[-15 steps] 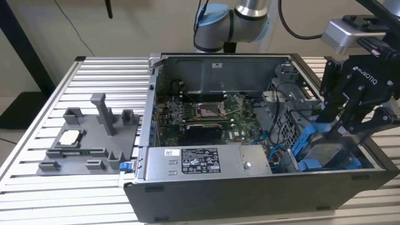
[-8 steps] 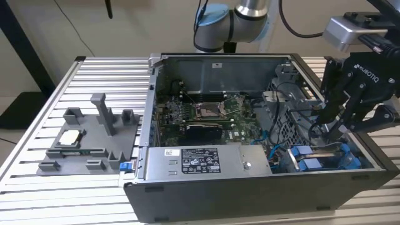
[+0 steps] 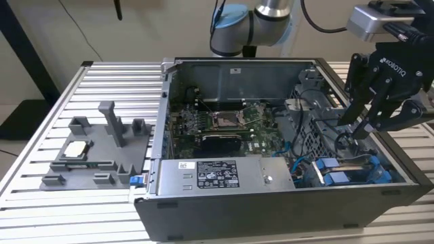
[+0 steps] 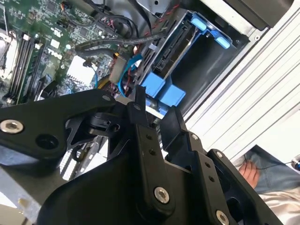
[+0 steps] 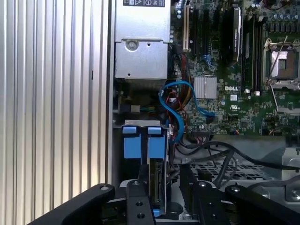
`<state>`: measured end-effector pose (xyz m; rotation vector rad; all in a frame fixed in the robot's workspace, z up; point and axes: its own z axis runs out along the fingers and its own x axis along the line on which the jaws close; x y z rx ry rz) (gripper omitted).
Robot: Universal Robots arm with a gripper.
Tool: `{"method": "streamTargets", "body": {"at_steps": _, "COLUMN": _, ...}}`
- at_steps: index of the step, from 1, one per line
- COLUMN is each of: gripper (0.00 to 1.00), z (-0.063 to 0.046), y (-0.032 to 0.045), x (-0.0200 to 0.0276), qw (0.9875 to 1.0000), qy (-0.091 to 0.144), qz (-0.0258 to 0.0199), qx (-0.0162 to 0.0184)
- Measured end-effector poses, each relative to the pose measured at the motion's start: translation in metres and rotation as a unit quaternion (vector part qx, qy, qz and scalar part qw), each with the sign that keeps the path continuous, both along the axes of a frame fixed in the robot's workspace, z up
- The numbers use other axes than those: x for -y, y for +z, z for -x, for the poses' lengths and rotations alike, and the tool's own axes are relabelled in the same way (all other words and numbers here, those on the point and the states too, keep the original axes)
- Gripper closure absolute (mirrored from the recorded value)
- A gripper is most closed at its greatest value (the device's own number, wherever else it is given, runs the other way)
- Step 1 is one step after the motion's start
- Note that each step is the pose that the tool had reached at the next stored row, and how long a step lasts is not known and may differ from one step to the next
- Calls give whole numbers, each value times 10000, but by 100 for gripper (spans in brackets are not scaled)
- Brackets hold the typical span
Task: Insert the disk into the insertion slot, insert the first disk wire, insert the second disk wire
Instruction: 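Insert the disk into the insertion slot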
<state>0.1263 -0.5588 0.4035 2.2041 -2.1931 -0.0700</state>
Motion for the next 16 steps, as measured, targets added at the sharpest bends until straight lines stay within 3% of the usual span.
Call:
{"method": "streamTargets", "body": {"at_steps": 4, "gripper": 60, "z": 0, "y": 0, "x": -106, "qw": 10000, "qy": 0, "qz": 0, "qx": 9}}
{"method": "streamTargets", "body": {"at_steps": 12, "gripper": 60, "z": -25, "y": -17, "x": -192, "qw": 10000, "qy": 24, "qz": 0, "qx": 42}}
{"method": "streamTargets", "body": {"at_steps": 16, "gripper": 60, "z": -35, "y": -44, "x": -242, "qw": 10000, "qy": 43, "qz": 0, "qx": 75}}
